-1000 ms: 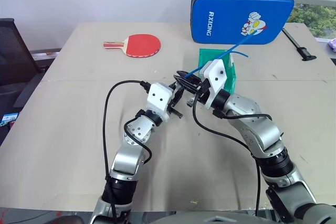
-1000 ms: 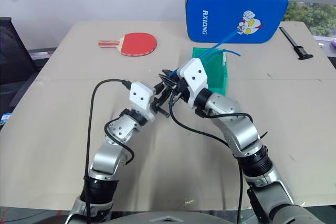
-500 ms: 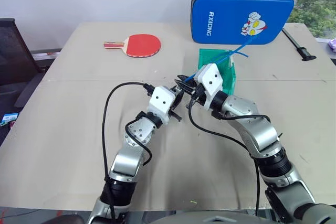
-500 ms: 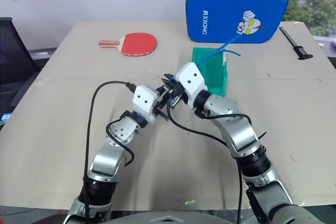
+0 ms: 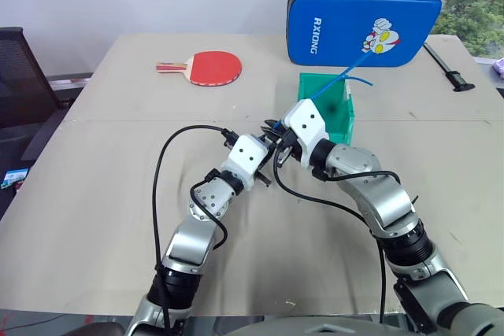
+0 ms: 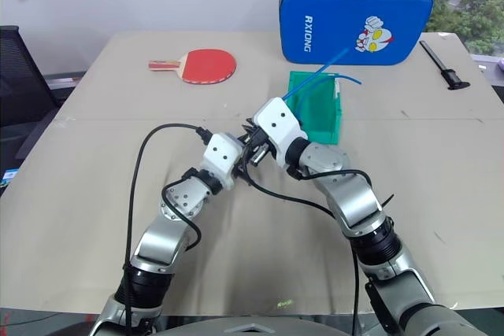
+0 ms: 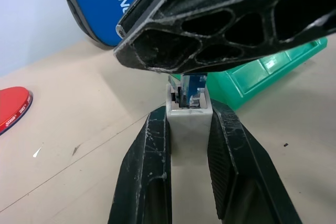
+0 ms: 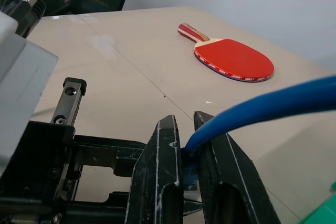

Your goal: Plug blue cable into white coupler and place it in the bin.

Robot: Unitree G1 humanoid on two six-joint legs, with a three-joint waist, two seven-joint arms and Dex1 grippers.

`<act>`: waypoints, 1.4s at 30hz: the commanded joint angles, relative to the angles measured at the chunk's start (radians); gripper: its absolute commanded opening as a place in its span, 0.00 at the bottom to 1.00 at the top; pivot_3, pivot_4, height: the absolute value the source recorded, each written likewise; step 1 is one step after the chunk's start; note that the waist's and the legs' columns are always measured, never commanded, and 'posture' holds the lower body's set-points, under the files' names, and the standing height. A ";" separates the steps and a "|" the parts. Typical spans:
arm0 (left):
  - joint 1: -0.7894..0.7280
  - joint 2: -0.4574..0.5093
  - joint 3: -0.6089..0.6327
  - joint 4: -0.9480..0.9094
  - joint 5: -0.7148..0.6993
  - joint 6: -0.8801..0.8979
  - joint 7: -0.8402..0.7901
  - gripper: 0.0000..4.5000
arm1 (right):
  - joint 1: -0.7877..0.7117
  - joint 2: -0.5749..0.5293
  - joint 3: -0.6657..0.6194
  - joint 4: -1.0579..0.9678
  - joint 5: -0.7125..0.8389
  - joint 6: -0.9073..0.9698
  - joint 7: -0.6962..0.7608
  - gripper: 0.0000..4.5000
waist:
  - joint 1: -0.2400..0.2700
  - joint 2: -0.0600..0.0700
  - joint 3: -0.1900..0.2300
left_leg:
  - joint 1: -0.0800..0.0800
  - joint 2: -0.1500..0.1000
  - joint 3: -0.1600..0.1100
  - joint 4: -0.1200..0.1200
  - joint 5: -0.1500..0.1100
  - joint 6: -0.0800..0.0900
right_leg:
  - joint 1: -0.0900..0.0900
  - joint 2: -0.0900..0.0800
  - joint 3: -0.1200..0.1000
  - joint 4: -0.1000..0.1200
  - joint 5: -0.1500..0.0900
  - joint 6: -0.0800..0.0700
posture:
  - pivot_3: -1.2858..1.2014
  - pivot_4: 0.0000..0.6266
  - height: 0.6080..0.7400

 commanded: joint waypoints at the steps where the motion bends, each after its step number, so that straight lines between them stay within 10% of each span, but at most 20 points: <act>1: -0.044 -0.034 -0.007 -0.078 -0.043 -0.067 -0.016 0.08 | 0.021 0.015 0.026 0.053 -0.026 0.031 -0.019 0.00 | 0.000 0.000 0.000 | 0.000 0.000 0.000 0.000 0.000 0.000 | 0.000 0.000 0.000 0.000 0.000 0.000 | 0.52 0.24 1.00; 16: -0.047 -0.093 0.037 -0.121 -0.121 -0.006 -0.030 0.08 | 0.009 0.070 -0.057 0.106 -0.007 -0.035 -0.011 0.00 | -0.012 0.000 0.000 | 0.000 0.000 0.000 0.000 0.000 0.000 | 0.000 0.000 -0.001 0.000 0.000 0.000 | 0.52 0.24 1.00; 17: -0.044 -0.090 0.038 -0.121 -0.124 0.002 -0.034 0.31 | 0.005 0.059 -0.067 0.084 0.006 -0.028 0.006 0.00 | -0.011 0.000 0.000 | 0.000 -0.001 0.000 0.000 0.000 0.000 | 0.000 0.000 0.000 0.000 0.000 0.000 | 0.52 0.24 1.00; 21: -0.045 -0.086 0.066 -0.139 -0.193 0.081 -0.060 0.59 | -0.050 0.014 -0.148 0.018 0.087 0.036 0.066 0.00 | -0.015 -0.001 0.001 | 0.000 -0.002 0.000 0.000 0.000 0.000 | 0.000 -0.002 0.000 0.000 0.000 0.000 | 0.52 0.24 1.00; 37: -0.229 0.076 0.208 -0.364 -0.539 0.577 -0.081 0.59 | -0.496 -0.122 -0.396 0.717 0.173 0.106 0.121 0.00 | -0.026 -0.001 0.003 | 0.000 -0.001 0.002 0.000 0.000 0.000 | 0.000 0.001 0.003 0.000 0.000 0.000 | 0.52 0.24 1.00; 42: -0.240 0.093 0.209 -0.377 -0.556 0.634 -0.052 0.60 | -0.556 -0.145 -0.386 0.860 0.134 0.029 0.148 0.45 | -0.025 -0.001 0.003 | 0.000 -0.001 0.002 -0.005 0.001 -0.002 | -0.002 0.001 0.005 -0.001 0.000 0.000 | 0.52 0.24 1.00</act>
